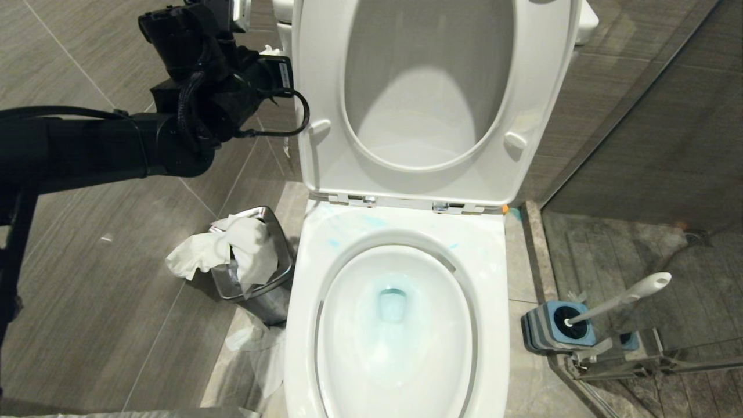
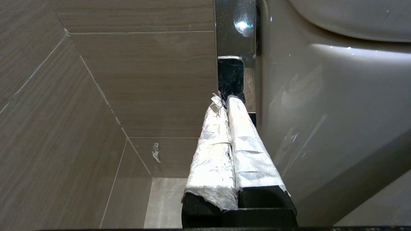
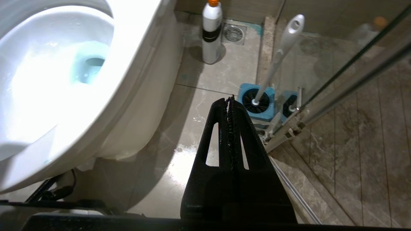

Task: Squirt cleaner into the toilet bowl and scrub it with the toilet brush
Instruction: Flush the toilet

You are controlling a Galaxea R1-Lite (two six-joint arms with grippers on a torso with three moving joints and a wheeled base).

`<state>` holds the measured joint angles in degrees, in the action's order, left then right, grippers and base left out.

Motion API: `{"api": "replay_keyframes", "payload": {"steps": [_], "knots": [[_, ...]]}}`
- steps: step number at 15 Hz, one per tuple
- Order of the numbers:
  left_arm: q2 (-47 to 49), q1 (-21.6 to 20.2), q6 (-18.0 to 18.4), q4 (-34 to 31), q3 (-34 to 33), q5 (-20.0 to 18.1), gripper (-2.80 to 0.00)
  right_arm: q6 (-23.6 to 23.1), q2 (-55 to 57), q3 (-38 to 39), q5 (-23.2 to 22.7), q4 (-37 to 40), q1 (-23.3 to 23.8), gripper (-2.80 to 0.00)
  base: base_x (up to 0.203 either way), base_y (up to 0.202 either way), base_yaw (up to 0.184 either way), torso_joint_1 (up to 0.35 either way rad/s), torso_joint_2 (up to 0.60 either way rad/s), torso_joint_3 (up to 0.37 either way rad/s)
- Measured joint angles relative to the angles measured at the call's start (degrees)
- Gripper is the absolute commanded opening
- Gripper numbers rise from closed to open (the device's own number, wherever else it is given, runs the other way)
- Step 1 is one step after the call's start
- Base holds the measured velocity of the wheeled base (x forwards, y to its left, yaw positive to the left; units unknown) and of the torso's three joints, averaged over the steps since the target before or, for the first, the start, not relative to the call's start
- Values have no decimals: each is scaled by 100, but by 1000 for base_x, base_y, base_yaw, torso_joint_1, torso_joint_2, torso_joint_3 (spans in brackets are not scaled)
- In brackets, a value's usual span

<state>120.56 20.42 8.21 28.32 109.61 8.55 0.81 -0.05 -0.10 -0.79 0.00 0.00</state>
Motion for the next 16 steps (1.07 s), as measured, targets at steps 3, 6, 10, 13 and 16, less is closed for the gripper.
{"api": "replay_keyframes", "payload": {"steps": [3,6,10,13,16], "knots": [[49,6,46,29,45,-21,-280,-2,0,0,6,0,0,-280,0,0,0,0,0,0],[56,6,48,70,56,-31,-280,-2,0,0,5,0,0,-280,0,0,0,0,0,0],[6,41,75,207,42,-2,-280,0,0,0,5,0,0,-280,0,0,0,0,0,0],[-171,96,98,191,12,10,-280,2,0,0,2,0,0,-280,0,0,0,0,0,0],[-417,133,203,197,1,5,-280,3,0,0,5,0,0,-280,0,0,0,0,0,0]]}}
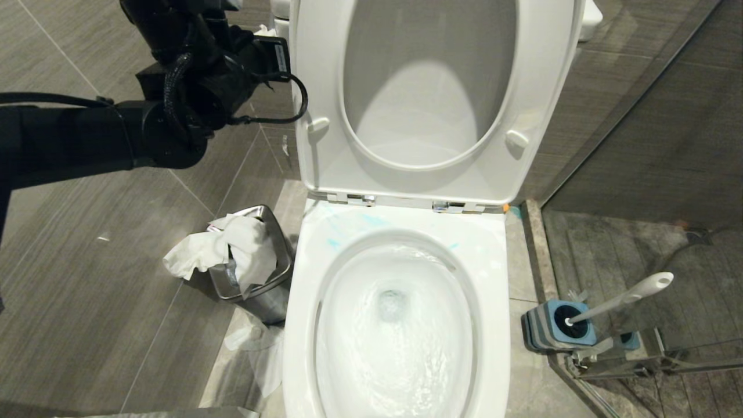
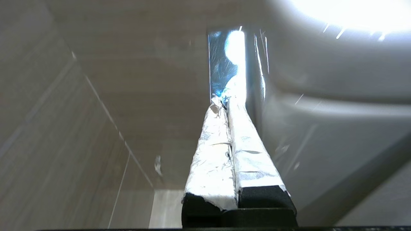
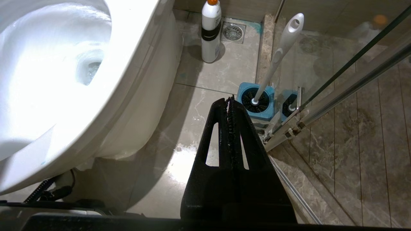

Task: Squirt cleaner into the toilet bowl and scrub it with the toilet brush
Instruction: Flush the toilet

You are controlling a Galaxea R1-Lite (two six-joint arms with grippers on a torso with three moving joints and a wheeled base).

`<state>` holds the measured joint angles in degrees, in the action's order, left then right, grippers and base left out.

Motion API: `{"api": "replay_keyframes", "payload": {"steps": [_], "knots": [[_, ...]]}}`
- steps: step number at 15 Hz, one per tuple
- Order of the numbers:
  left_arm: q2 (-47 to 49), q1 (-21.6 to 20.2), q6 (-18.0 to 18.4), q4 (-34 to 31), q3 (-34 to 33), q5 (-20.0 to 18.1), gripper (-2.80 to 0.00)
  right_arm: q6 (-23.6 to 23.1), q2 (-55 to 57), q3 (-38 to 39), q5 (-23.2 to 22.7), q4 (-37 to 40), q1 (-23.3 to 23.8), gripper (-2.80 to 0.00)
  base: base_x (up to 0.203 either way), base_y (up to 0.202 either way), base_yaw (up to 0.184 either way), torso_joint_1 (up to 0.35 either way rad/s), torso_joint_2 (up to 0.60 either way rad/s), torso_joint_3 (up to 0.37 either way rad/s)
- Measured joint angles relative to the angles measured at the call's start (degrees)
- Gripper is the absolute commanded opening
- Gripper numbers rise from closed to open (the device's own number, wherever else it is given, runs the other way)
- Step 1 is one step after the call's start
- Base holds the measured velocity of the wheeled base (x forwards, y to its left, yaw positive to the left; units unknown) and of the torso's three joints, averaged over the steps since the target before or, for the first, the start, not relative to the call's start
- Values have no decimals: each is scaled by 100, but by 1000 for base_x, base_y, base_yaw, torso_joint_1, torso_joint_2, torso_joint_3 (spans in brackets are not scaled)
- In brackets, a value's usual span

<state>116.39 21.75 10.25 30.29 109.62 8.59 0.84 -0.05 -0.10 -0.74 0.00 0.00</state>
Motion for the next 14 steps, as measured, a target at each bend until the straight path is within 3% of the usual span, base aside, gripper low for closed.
{"api": "replay_keyframes", "payload": {"steps": [10,14], "knots": [[-962,-23,53,-17,-106,8,-280,-2,0,0,0,0,0,-280,0,0,0,0,0,0],[-1609,-24,53,-22,-942,102,-280,0,0,0,0,2,0,-280,0,0,0,0,0,0]]}}
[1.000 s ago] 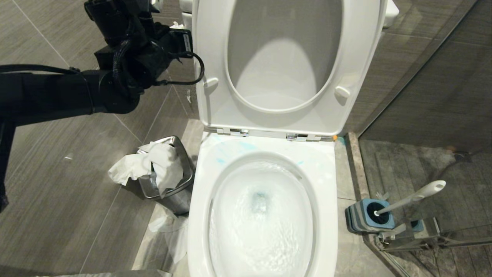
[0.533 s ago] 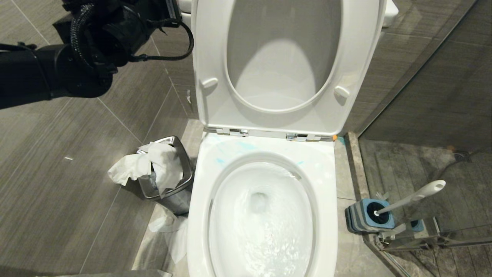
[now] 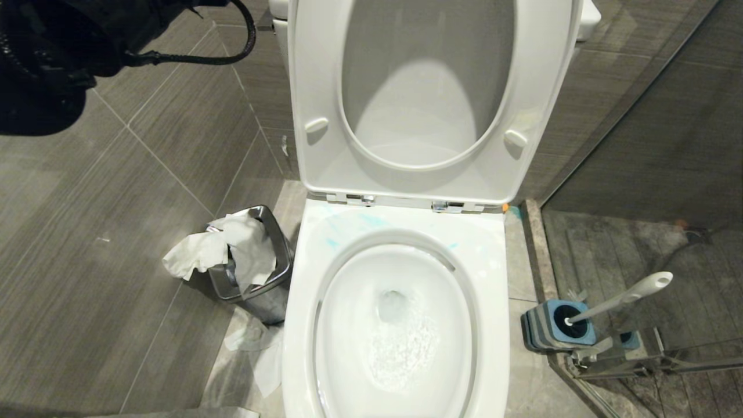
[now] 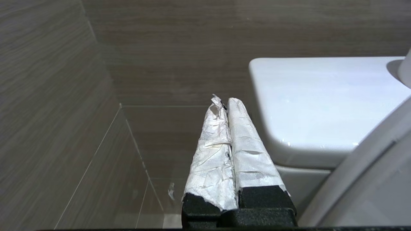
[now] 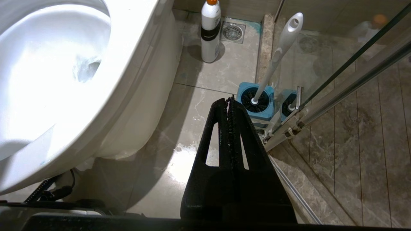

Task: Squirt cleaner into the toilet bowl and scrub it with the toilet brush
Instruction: Flush the toilet

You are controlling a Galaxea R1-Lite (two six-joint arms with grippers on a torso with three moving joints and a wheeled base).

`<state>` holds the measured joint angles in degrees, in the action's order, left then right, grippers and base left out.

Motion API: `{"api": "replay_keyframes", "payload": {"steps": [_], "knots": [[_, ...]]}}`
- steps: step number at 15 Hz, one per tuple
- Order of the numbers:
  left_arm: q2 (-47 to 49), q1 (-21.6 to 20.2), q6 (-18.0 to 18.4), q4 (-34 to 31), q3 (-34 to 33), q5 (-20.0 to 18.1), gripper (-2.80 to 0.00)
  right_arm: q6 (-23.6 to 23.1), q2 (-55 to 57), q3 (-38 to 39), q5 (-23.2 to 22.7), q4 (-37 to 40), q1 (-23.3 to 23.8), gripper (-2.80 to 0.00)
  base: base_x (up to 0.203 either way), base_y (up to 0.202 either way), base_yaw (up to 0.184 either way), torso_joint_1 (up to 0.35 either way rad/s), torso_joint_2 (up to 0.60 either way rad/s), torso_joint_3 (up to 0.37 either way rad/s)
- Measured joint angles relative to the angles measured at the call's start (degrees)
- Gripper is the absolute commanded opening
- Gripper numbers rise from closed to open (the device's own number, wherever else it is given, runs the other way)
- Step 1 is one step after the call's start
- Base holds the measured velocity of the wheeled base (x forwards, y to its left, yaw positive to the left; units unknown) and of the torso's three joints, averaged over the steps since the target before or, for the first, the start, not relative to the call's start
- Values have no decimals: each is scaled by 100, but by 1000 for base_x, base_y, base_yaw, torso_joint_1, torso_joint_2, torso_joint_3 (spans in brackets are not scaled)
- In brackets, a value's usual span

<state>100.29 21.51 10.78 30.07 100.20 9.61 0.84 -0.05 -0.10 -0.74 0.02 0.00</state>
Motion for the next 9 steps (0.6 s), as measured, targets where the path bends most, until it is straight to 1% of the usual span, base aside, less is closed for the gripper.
{"api": "replay_keyframes", "payload": {"steps": [6,9], "knots": [[-1380,131,-55,21,-1882,-39,-280,-2,0,0,-2,-1,0,-280,0,0,0,0,0,0],[-1821,149,-87,33,-2404,-47,-280,-5,0,0,-2,-2,0,-280,0,0,0,0,0,0]]}}
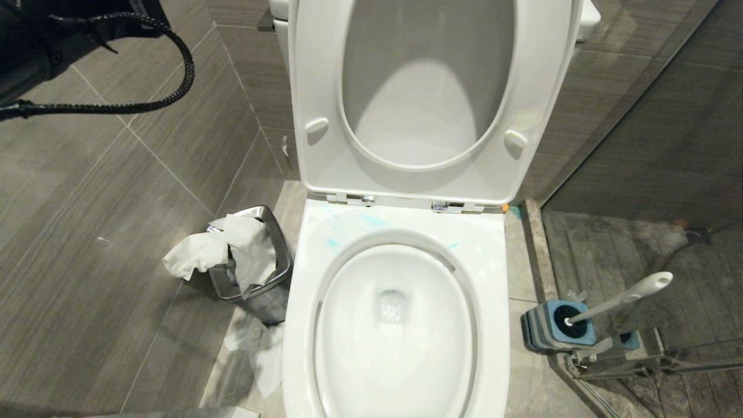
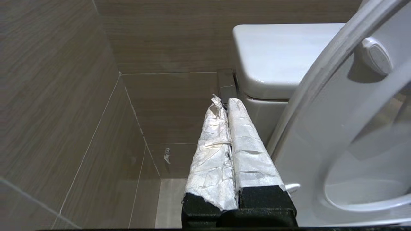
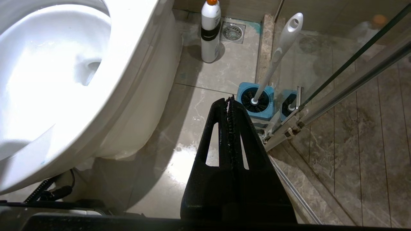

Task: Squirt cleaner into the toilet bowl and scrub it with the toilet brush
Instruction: Flush the toilet, then close the toilet lid

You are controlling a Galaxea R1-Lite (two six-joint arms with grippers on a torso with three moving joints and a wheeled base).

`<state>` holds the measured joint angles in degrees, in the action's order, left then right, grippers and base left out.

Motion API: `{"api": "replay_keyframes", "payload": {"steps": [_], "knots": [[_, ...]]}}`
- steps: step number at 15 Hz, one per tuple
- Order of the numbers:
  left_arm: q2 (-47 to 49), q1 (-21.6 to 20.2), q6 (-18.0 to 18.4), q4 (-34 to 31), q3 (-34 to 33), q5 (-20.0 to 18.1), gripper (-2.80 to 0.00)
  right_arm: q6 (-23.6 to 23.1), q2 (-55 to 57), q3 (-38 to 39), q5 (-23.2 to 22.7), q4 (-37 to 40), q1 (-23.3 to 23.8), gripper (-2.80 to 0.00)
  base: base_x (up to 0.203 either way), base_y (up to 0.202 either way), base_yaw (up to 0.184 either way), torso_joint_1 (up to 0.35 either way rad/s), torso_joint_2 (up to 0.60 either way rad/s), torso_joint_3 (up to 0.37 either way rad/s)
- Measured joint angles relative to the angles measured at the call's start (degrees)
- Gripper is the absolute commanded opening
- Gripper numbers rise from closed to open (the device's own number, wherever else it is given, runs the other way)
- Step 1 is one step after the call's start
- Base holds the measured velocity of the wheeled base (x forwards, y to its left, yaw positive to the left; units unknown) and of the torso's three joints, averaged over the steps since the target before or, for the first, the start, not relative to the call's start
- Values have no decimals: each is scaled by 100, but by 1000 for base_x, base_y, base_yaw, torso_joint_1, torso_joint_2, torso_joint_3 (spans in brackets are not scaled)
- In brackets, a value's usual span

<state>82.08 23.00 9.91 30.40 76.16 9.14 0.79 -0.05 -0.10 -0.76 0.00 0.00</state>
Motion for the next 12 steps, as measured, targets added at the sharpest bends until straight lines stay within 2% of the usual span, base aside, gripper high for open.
{"api": "replay_keyframes", "payload": {"steps": [2,5,12], "knots": [[-164,0,-85,8,-97,-48,-280,2,0,0,2,0,0,-280,0,0,0,0,0,0],[-368,-7,-252,-8,-202,-504,-280,5,0,0,-1,1,0,-280,0,0,0,0,0,0],[-747,-33,-269,-8,-607,-614,-280,2,0,0,-1,0,0,-280,0,0,0,0,0,0]]}}
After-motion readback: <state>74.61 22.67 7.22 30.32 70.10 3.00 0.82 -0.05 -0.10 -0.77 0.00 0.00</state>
